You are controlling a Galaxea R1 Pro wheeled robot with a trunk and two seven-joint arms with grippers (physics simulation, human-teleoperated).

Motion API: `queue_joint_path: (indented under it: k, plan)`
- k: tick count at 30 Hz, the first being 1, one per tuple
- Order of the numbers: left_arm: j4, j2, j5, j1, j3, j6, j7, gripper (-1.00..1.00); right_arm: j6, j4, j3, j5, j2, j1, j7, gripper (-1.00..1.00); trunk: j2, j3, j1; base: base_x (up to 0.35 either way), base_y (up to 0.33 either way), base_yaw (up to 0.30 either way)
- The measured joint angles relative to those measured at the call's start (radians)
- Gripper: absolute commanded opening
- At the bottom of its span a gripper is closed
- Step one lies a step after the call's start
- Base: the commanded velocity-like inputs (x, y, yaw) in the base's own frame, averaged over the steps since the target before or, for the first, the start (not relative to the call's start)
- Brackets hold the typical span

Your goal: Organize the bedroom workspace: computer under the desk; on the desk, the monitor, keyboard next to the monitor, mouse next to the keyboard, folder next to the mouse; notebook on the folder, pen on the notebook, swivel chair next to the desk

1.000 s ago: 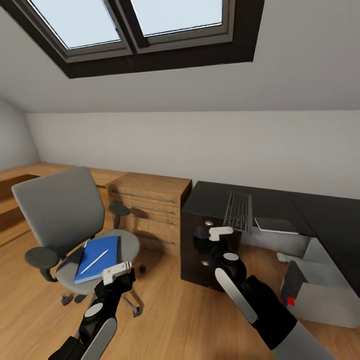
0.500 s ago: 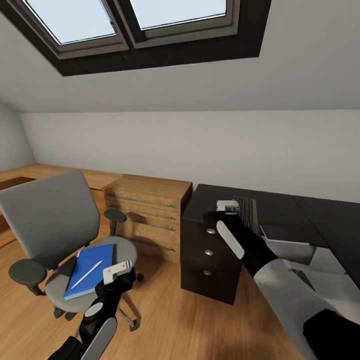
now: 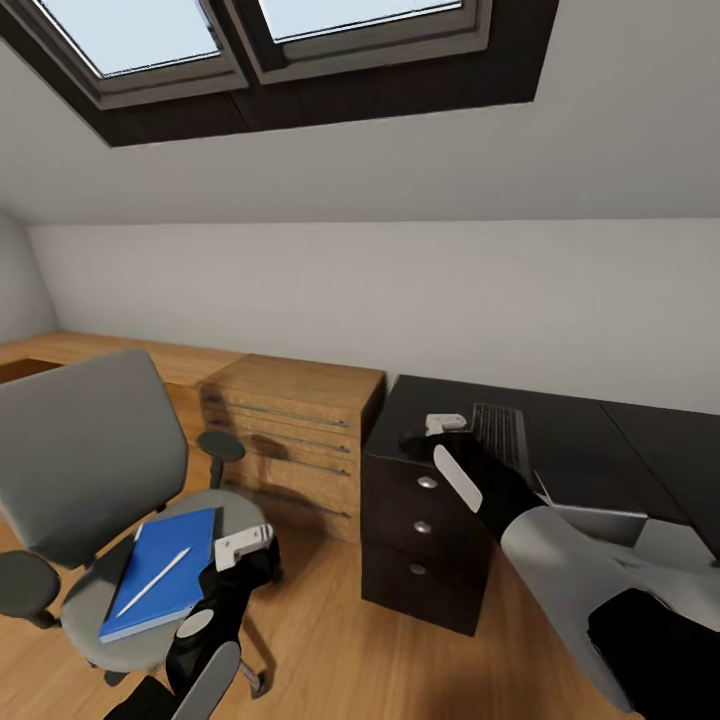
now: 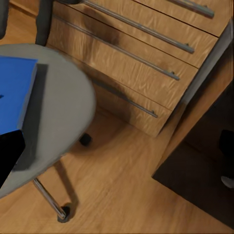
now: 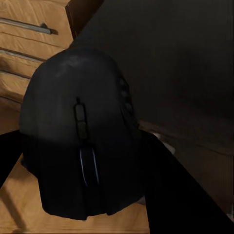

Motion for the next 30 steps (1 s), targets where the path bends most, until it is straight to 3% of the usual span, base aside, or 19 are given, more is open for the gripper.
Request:
queue_joint_path:
  k: [4, 16, 22, 25, 30]
  plan:
    - [0.0, 0.0, 0.0, 0.0, -0.017, -0.001, 0.001, 1.0, -0.001, 0.028, 0.001, 0.001, 0.0, 0.001, 0.034, -1.0, 0.0, 0.0, 0.0, 0.326, 0.0, 0.0]
    - [0.0, 0.0, 0.001, 0.0, -0.024, -0.001, 0.001, 1.0, -0.035, 0.088, 0.002, 0.011, 0.001, 0.002, 0.037, -1.0, 0.0, 0.0, 0.0, 0.286, 0.0, 0.0]
    - [-0.006, 0.0, 0.001, 0.0, -0.052, -0.001, 0.001, 1.0, -0.162, 0.204, 0.01, 0.018, 0.003, 0.002, 0.038, -1.0, 0.0, 0.0, 0.0, 0.188, 0.0, 0.0]
    - [-0.016, 0.0, 0.004, 0.0, -0.066, -0.001, 0.001, 1.0, -0.217, 0.237, 0.019, 0.076, 0.016, 0.002, 0.037, -1.0, 0.0, 0.0, 0.0, 0.049, 0.0, 0.0]
    - [-0.03, 0.0, 0.008, 0.0, -0.069, -0.001, 0.002, 1.0, -0.313, 0.308, 0.02, 0.13, 0.042, 0.002, 0.035, -1.0, 0.0, 0.0, 0.001, 0.009, 0.0, 0.0]
